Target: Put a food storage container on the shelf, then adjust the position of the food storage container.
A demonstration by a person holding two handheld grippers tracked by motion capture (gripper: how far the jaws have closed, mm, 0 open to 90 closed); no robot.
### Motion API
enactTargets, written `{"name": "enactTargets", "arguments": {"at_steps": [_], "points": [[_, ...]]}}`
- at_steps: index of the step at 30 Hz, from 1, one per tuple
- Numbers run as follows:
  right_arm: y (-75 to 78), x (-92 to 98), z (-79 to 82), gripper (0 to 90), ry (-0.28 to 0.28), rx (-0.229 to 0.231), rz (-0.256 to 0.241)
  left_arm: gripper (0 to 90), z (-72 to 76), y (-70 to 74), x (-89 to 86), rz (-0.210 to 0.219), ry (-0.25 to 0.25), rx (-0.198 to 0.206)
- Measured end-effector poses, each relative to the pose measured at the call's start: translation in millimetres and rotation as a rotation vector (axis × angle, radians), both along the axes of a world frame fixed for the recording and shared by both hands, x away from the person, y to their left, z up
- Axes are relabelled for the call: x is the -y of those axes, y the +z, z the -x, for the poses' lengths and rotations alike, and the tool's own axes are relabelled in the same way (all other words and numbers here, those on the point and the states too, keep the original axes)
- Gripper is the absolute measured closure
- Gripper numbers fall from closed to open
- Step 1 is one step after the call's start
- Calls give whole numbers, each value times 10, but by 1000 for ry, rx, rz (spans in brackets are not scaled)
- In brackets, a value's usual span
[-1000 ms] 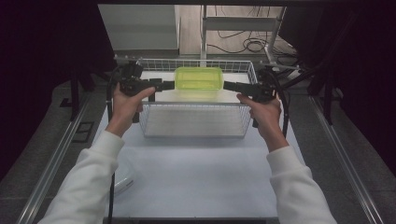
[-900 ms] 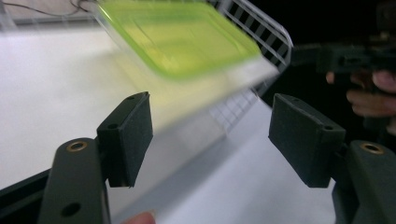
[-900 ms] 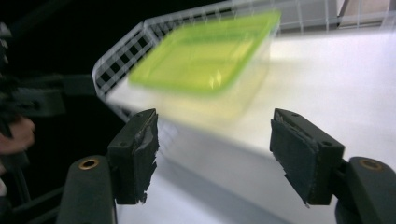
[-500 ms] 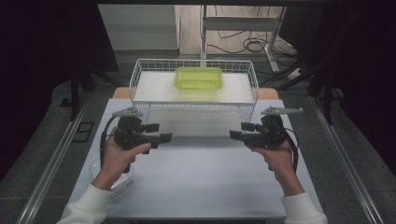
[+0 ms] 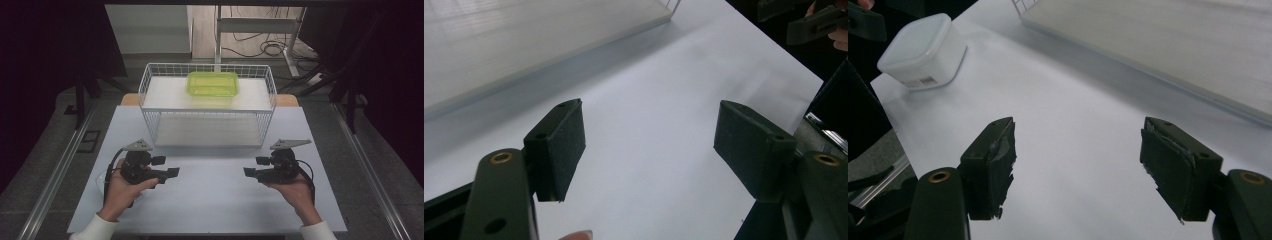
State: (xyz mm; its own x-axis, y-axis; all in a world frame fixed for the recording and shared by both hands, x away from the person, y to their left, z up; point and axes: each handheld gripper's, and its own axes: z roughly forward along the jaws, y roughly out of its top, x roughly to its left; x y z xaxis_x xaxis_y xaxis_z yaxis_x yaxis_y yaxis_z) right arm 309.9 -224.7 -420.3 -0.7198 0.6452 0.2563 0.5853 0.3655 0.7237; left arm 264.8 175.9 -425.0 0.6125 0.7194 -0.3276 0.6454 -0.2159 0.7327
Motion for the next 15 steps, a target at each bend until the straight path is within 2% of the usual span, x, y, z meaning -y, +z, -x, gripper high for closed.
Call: {"name": "enactTargets", "arguments": {"at_steps": [9,15], "points": [[-27,13,12,306,-6,-1,-5,276,27,-49,-1,-6,8,-11],[-92,11,12,306,-6,-19,9,272,27,-59,8,-13,6,-13]]}}
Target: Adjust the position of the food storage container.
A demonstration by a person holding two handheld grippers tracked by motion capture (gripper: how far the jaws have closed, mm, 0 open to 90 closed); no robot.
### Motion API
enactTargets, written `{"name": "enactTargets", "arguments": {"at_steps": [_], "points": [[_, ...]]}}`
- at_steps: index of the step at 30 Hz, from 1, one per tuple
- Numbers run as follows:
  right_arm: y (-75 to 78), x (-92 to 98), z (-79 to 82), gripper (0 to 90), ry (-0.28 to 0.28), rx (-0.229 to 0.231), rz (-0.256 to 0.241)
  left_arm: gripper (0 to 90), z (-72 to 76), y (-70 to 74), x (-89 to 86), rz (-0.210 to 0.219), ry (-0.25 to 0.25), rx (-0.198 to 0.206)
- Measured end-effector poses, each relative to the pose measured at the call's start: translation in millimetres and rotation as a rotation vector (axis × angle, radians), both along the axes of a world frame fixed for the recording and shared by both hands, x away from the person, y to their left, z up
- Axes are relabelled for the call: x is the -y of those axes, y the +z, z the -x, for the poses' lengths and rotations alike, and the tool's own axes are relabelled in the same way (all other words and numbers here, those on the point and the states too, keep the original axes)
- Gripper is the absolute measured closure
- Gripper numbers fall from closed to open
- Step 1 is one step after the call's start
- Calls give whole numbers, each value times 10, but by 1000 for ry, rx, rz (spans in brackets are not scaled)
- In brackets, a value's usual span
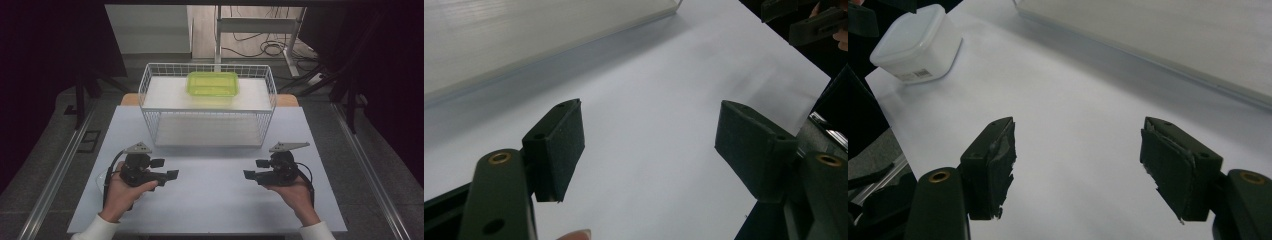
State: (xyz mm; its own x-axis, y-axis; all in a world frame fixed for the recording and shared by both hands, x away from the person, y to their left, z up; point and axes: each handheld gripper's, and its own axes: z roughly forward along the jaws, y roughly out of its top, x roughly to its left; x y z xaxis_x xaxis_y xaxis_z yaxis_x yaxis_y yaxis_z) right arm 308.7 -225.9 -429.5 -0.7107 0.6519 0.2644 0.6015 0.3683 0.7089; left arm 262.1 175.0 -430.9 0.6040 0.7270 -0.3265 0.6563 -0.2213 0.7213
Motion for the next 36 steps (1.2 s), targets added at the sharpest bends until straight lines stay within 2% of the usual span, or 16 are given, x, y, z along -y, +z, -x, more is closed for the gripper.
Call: {"name": "enactTargets", "arguments": {"at_steps": [4,7,9,12,16,21,23,27,31,33,36], "points": [[-42,-1,21,306,-9,-13,4,271,6,8,-15,-12,2,-4],[-58,7,43,306,-17,-19,3,272,71,56,-65,-68,22,15],[-68,10,46,306,-20,-19,5,273,122,70,-145,-86,32,11],[-77,9,43,305,-25,-23,6,273,193,83,-348,-112,74,-3],[-85,-5,41,306,-25,-26,12,274,329,100,-665,-126,161,-4],[-104,-17,28,305,-32,-35,18,298,463,15,-1004,-157,238,-39],[-112,-31,26,305,-32,-41,20,342,485,-37,-1115,-173,280,-55],[-131,-54,16,305,-26,-47,19,580,513,-164,-1314,-235,352,-87],[-141,-47,10,305,-30,-51,18,760,531,-272,-1530,-252,421,-133],[-140,-37,9,305,-33,-51,19,839,554,-309,-1617,-256,437,-152],[-146,-25,7,305,-38,-51,19,888,582,-370,-1708,-274,446,-181]]}}
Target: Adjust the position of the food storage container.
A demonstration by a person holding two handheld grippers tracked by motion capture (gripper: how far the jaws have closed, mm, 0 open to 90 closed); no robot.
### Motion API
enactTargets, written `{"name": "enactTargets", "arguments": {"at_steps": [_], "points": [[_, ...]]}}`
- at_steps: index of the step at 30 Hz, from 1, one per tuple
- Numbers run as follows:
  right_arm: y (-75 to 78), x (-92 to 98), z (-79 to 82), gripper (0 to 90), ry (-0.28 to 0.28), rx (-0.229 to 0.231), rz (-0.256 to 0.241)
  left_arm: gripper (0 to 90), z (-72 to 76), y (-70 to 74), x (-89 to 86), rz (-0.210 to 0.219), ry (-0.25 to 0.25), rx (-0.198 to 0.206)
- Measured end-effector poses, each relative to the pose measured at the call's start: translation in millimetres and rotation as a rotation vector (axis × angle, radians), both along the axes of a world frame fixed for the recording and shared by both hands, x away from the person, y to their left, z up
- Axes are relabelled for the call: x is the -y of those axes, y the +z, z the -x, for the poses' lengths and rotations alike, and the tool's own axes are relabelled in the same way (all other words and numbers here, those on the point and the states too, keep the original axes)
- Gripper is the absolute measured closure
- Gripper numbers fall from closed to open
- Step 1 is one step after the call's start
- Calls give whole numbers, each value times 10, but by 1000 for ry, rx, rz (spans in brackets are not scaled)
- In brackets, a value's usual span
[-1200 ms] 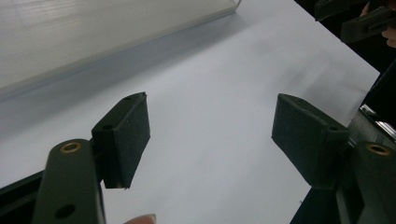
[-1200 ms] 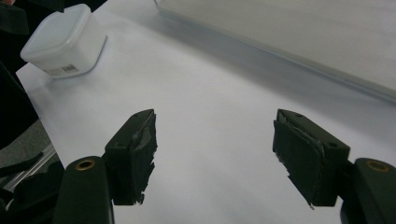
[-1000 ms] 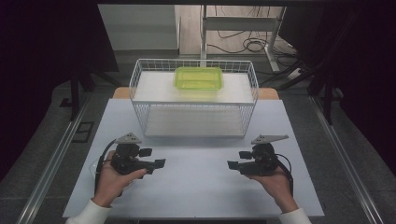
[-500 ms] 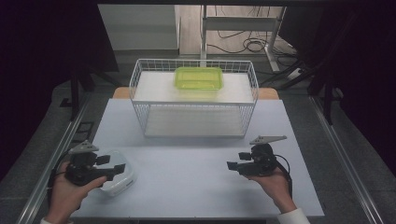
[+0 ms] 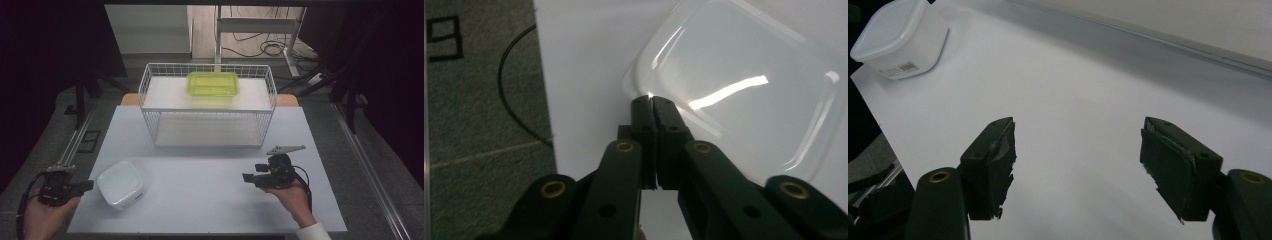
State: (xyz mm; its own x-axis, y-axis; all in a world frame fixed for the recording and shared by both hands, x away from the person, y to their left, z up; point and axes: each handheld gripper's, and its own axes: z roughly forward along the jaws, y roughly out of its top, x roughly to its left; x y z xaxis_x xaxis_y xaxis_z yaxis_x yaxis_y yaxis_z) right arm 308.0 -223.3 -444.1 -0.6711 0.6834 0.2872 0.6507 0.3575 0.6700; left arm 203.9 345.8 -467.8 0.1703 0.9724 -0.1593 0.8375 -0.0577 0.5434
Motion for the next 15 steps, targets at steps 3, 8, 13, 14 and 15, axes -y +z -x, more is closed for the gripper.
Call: {"name": "enactTargets", "arguments": {"at_steps": [3,8,13,14,15], "points": [[-9,3,-2,305,-3,-1,4,895,8,-88,-56,3,-2,-37],[-17,-5,-4,305,-5,-6,8,897,11,-222,-52,20,-19,-78],[-30,-5,-7,305,-6,-8,13,897,55,-273,21,56,-61,-97],[-31,-4,-8,305,-6,-8,13,897,74,-285,56,56,-71,-101],[-31,-1,-8,305,-6,-8,13,897,83,-292,75,59,-78,-103]]}}
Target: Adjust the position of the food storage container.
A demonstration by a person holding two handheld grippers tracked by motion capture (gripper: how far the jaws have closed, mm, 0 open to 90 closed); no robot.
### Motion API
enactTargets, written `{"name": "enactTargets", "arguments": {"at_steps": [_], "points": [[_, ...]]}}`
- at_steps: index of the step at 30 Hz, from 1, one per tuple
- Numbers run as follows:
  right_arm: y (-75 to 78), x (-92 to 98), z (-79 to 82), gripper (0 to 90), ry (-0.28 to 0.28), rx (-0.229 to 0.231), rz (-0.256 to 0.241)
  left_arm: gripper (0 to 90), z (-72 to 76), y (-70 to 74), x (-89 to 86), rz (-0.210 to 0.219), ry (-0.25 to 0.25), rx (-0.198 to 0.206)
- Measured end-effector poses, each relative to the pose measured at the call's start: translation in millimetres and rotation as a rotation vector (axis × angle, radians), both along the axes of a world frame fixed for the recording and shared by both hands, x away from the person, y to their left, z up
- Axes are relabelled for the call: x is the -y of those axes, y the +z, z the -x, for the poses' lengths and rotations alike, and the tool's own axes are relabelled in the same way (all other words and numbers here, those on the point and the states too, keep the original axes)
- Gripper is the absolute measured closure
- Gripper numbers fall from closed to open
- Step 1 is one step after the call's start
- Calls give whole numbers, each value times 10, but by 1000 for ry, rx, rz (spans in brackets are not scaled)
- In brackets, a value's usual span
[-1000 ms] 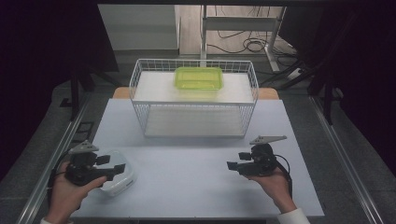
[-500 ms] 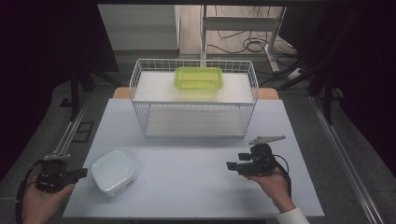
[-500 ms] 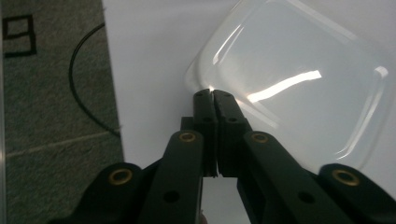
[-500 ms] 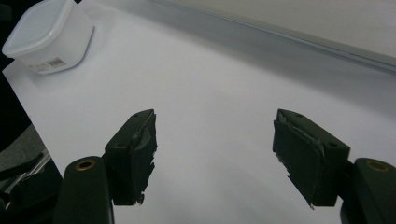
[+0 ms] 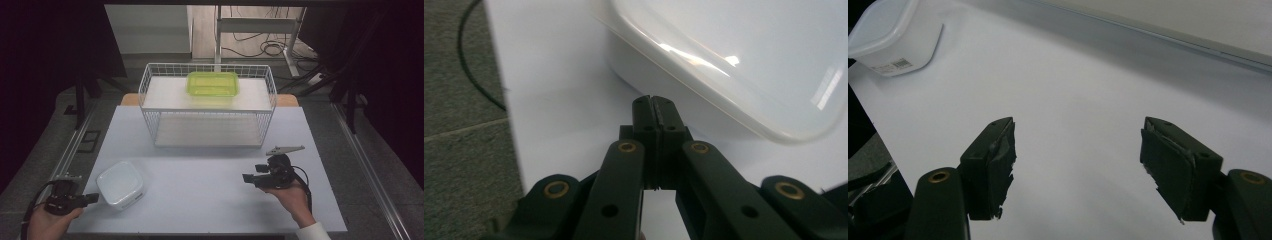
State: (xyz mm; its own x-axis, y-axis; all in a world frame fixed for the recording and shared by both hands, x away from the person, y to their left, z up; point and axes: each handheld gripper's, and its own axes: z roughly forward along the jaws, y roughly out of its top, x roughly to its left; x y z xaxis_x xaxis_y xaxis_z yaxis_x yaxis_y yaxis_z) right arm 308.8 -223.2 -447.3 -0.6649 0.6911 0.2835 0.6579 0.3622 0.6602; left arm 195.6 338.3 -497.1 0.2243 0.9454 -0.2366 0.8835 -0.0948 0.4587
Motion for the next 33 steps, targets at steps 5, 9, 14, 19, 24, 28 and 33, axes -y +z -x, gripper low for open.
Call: {"name": "enactTargets", "arguments": {"at_steps": [5,9,14,19,24,28,33], "points": [[-5,-2,-4,305,0,-1,0,898,13,-34,139,18,-43,-14],[-10,-17,-4,304,7,-6,6,898,15,-44,323,16,-99,-21],[-18,-23,-8,303,9,-7,11,898,-35,-63,520,35,-139,-23],[-26,-14,-15,302,3,-8,8,898,-111,-115,759,44,-180,-25],[-29,2,-16,302,2,-11,10,898,-150,-96,864,48,-183,-7],[-28,6,-15,302,1,-12,8,898,-170,-98,881,63,-183,-4],[-24,12,-17,302,-2,-11,4,898,-117,-55,842,93,-183,15]]}}
